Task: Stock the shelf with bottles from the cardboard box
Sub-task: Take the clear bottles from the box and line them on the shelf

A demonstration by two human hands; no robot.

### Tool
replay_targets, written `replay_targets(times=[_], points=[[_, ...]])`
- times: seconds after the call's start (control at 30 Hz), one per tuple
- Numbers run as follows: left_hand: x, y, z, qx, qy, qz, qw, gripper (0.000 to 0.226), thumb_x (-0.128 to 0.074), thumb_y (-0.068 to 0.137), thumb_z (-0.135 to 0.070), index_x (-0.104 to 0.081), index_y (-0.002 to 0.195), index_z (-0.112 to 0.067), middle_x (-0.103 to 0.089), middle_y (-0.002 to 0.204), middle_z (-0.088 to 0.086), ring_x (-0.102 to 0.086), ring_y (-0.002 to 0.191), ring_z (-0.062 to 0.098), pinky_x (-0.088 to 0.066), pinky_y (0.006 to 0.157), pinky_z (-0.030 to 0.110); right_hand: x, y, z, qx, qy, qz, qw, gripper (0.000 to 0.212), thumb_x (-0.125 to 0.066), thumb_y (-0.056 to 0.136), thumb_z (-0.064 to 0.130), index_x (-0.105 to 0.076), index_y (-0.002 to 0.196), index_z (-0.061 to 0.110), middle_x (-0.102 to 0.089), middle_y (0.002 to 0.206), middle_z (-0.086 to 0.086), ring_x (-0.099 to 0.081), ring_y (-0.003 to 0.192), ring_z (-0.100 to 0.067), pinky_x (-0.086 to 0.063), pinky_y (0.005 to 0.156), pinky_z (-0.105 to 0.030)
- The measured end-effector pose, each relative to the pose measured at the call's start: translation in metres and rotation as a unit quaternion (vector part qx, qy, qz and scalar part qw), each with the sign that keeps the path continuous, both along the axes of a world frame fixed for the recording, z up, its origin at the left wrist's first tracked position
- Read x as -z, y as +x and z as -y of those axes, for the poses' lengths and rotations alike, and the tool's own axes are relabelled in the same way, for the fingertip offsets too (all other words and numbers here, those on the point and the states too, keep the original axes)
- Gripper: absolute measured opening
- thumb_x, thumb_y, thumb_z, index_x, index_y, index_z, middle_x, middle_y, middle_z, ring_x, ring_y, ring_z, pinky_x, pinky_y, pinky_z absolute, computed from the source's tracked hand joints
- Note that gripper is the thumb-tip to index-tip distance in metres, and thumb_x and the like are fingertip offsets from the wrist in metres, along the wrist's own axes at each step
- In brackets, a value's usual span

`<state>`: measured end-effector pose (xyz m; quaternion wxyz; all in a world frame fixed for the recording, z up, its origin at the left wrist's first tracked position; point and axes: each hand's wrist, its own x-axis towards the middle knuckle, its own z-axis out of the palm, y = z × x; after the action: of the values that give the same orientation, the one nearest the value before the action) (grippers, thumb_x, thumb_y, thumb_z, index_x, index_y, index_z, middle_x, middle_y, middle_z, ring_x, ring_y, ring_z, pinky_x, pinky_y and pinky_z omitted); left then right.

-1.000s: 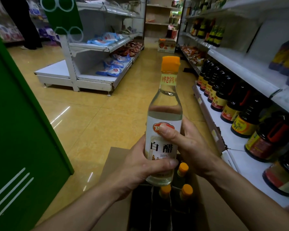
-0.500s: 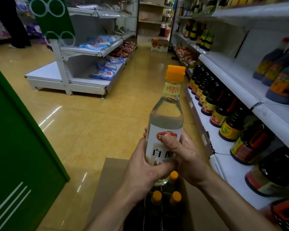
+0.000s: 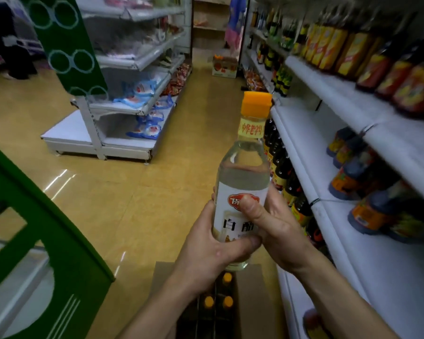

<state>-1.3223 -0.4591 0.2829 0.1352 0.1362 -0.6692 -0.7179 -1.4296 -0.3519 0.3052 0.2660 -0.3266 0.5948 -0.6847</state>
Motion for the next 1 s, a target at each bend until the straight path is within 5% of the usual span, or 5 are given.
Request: replay_targets(times=[0.3,0.47,0.67,0.87,1.0], points=[[-0.257,0.019,-0.001,0.051,0.001,-0.013,0.999,0.046,-0.083,0.079,-0.005,-0.058,0.112,-0.025,-0.078,0.086,-0.007,-0.076,0.077,0.007,-0.056,0.064,0.016,-0.247,0.019,-0.011,0.022,0.005,-0.051,0.998,0.05,-0.068,0.093,0.039,-0.056,0.139,0.021,-0.07,0.128,-0.006,-0.066,0.123,-0.027,-0.055,0.097,-0.042],[-0.361,0.03,0.0,0.074,-0.004,-0.019,0.997,0.045,-0.084,0.078,-0.004,-0.059,0.113,-0.019,-0.079,0.088,-0.001,-0.076,0.077,0.011,-0.057,0.065,0.019,-0.353,0.035,-0.016,0.037,0.019,-0.083,0.996,0.072,-0.071,0.085,0.064,-0.054,0.141,0.023,-0.068,0.131,-0.008,-0.065,0.125,-0.028,-0.051,0.104,-0.057],[-0.43,0.032,-0.009,0.114,-0.007,-0.03,0.993,0.046,-0.085,0.078,-0.006,-0.061,0.116,-0.017,-0.079,0.09,0.004,-0.076,0.081,0.015,-0.058,0.069,0.022,-0.43,0.051,-0.035,0.06,0.025,-0.11,0.992,0.082,-0.069,0.078,0.073,-0.052,0.141,0.024,-0.07,0.129,-0.001,-0.068,0.122,-0.019,-0.057,0.098,-0.036],[-0.479,0.016,-0.038,0.198,-0.013,-0.073,0.977,0.046,-0.082,0.081,-0.004,-0.061,0.12,-0.016,-0.078,0.095,0.01,-0.076,0.086,0.023,-0.06,0.073,0.028,-0.485,0.059,-0.073,0.122,0.006,-0.132,0.984,0.058,-0.067,0.089,0.052,-0.052,0.137,0.023,-0.075,0.118,0.003,-0.072,0.113,-0.018,-0.06,0.086,-0.031],[-0.496,-0.002,-0.077,0.237,-0.025,-0.098,0.966,0.047,-0.085,0.079,-0.011,-0.063,0.12,-0.02,-0.078,0.103,0.012,-0.075,0.096,0.031,-0.061,0.082,0.037,-0.508,0.06,-0.118,0.172,0.006,-0.147,0.974,0.064,-0.07,0.085,0.062,-0.054,0.137,0.028,-0.074,0.122,0.0,-0.071,0.116,-0.021,-0.06,0.09,-0.035]])
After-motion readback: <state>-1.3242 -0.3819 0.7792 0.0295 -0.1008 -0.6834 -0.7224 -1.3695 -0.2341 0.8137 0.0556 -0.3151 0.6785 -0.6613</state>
